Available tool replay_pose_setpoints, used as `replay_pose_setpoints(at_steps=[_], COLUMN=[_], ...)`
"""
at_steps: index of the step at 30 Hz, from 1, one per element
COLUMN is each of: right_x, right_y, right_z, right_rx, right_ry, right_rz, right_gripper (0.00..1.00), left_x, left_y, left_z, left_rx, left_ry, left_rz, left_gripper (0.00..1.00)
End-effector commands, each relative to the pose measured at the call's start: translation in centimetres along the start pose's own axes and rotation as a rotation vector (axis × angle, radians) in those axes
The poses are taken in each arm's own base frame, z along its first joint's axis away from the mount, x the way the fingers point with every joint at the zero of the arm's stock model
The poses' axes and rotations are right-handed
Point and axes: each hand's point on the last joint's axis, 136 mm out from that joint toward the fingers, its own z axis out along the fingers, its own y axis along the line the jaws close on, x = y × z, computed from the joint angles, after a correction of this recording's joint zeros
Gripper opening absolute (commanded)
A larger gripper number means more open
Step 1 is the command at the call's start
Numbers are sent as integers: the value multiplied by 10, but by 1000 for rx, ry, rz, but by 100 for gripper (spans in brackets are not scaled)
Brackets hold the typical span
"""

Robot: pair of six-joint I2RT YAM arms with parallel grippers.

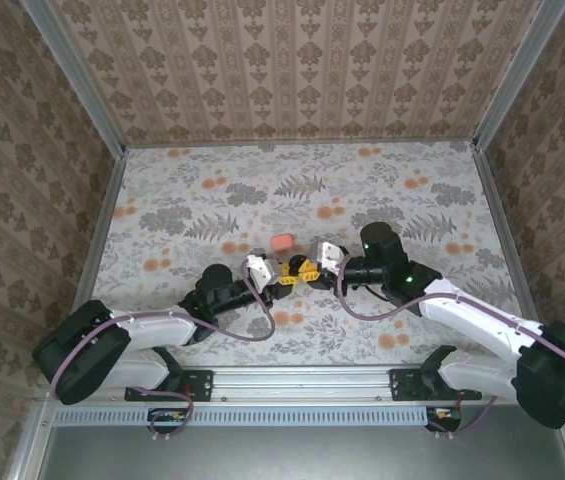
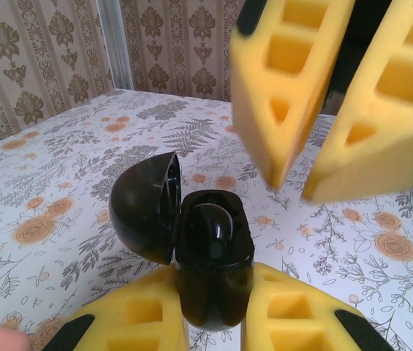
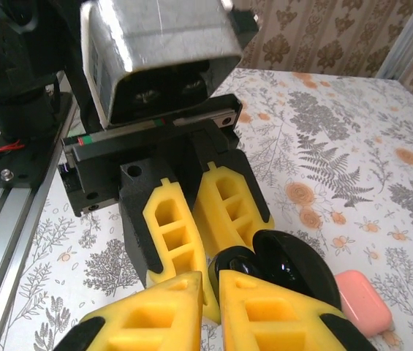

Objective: Insert wireless bluetooth earbuds into charging case

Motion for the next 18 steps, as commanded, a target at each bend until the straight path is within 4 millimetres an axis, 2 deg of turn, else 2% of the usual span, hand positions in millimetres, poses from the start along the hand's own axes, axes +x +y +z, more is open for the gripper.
replay_pose_setpoints(at_steps=[1,7,13,18], right_x=[-6,22,74,119], right_y=[-7,-23,-40,-42], right_z=[-16,-32,-49,-62], right_rx=[48,149,269,277], right_ry=[22,204,495,763], right_rz=[56,193,376,442], right_gripper=[18,21,24,31], left_x=[-7,3,10,13], left_y=[-1,-2,-2,-1], left_z=[-3,-5,-10,-16], left_rx=[2,4,-12,-28], left_ry=[-24,16,47,74], left_rz=[39,56,63,72], left_gripper=[14,14,14,14])
